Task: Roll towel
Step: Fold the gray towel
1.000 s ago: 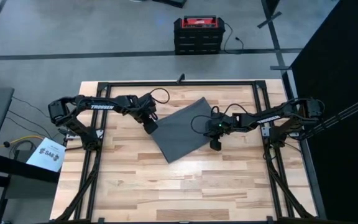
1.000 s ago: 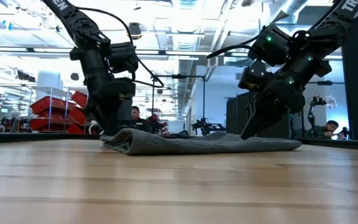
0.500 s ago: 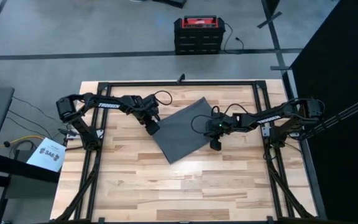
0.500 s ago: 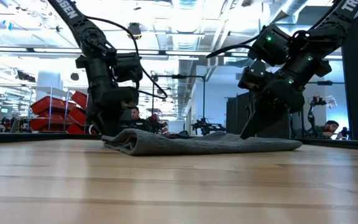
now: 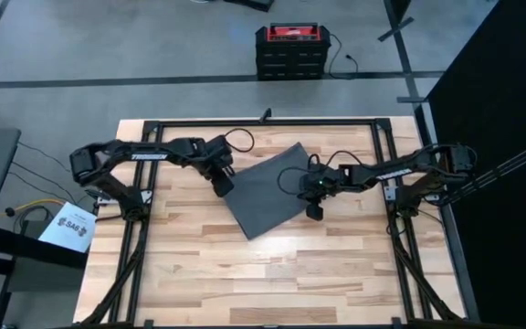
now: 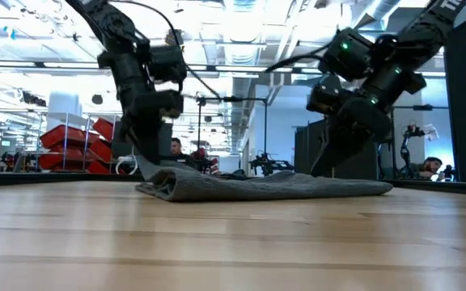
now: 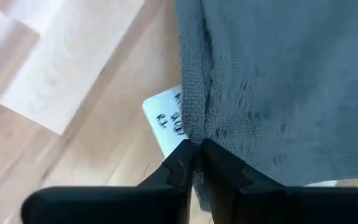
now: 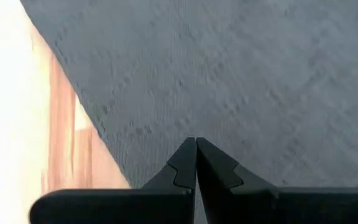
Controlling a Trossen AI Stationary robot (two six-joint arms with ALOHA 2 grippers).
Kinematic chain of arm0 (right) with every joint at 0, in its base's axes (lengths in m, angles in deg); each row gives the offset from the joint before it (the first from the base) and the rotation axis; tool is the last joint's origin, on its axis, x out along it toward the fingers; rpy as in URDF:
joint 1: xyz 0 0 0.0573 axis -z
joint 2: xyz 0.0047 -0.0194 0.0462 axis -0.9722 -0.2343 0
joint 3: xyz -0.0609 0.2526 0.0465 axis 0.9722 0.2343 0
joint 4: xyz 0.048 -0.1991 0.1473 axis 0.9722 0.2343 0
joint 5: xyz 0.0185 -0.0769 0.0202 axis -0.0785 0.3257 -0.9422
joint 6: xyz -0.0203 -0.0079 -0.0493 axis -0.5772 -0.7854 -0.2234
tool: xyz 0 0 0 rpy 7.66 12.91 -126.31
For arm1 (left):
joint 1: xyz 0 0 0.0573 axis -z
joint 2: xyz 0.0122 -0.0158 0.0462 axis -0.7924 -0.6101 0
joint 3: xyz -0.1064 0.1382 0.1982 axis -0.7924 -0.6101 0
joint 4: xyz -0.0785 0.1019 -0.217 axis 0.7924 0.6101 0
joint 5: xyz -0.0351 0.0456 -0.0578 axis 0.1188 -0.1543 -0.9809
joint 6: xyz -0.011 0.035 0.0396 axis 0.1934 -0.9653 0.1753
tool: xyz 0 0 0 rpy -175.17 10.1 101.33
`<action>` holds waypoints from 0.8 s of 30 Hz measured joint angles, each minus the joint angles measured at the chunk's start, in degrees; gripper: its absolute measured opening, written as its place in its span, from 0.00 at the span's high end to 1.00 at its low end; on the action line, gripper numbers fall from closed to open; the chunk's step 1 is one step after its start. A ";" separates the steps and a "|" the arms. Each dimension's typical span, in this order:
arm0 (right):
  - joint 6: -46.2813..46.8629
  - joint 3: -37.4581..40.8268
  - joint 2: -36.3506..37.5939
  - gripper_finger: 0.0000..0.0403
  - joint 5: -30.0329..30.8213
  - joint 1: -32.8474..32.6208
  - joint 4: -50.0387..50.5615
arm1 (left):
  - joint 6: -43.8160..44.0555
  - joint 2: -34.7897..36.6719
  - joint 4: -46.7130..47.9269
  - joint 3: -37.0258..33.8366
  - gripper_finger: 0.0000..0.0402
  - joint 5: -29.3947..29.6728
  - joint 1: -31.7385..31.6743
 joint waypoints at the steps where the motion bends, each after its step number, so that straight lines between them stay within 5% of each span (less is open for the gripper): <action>1: -0.25 -1.12 0.00 1.00 0.00 -0.01 1.29 | -0.03 1.24 0.09 0.00 0.96 0.52 0.64; 16: -28.22 -19.92 -1.24 1.00 4.77 3.94 16.88 | -0.03 4.55 -7.18 -6.05 0.99 4.70 23.31; 24: -43.93 -35.65 -18.28 1.00 9.68 3.11 30.56 | -5.16 4.60 -13.95 -6.05 0.99 4.99 33.55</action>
